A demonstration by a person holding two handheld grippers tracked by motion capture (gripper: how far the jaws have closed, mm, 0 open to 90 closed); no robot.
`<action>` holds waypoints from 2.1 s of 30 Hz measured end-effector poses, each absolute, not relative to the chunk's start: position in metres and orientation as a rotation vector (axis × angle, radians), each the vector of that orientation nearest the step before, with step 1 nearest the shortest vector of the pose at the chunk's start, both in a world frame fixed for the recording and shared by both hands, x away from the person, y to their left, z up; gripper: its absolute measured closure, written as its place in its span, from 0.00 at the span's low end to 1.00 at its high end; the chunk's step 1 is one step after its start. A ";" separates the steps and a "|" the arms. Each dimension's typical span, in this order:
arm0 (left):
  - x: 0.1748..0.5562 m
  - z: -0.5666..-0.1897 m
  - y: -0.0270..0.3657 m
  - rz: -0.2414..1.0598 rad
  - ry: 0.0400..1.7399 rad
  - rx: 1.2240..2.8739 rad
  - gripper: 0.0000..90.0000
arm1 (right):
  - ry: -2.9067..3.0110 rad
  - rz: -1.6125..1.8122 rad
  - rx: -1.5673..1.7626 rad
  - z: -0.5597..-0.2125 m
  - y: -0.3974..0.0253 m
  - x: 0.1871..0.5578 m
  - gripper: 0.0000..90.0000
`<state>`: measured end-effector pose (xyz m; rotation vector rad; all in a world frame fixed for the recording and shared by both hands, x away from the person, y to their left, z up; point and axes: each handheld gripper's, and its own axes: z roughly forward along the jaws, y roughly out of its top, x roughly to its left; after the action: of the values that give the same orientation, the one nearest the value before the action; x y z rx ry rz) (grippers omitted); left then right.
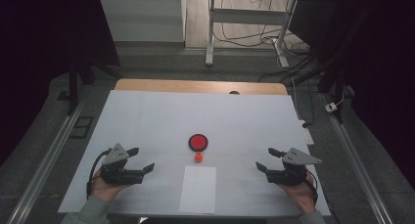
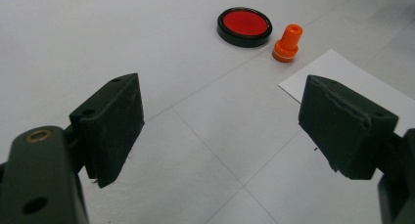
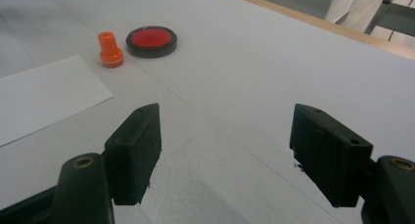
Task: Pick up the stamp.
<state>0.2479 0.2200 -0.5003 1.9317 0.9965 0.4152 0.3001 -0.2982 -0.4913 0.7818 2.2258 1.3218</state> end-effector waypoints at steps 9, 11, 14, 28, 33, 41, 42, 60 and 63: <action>0.247 -0.501 0.220 0.418 0.992 1.936 0.19 | 2.246 1.329 0.769 -0.491 -0.289 0.301 0.31; 0.247 -0.502 0.221 0.416 0.995 1.938 0.19 | 2.246 1.343 0.768 -0.490 -0.286 0.302 0.31; 0.247 -0.502 0.222 0.417 1.000 1.937 0.20 | 2.252 1.347 0.766 -0.489 -0.281 0.304 0.32; 0.240 -0.503 0.224 0.439 1.033 1.958 0.20 | 2.273 1.371 0.730 -0.482 -0.256 0.312 0.33; 0.238 -0.505 0.225 0.437 1.038 1.963 0.20 | 2.289 1.385 0.706 -0.479 -0.244 0.315 0.33; 0.240 -0.507 0.225 0.433 1.036 1.974 0.20 | 2.325 1.386 0.665 -0.477 -0.225 0.318 0.33; 0.240 -0.507 0.225 0.433 1.035 1.976 0.20 | 2.331 1.381 0.663 -0.477 -0.224 0.318 0.33; 0.241 -0.507 0.226 0.423 1.039 1.974 0.20 | 2.402 1.375 0.613 -0.479 -0.191 0.325 0.34; 0.240 -0.507 0.226 0.422 1.034 1.979 0.20 | 2.420 1.364 0.606 -0.480 -0.185 0.325 0.34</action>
<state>0.2405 0.2257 -0.5070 1.9787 1.0344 0.4222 0.3249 -0.1852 -0.4799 0.6056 2.4204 1.3641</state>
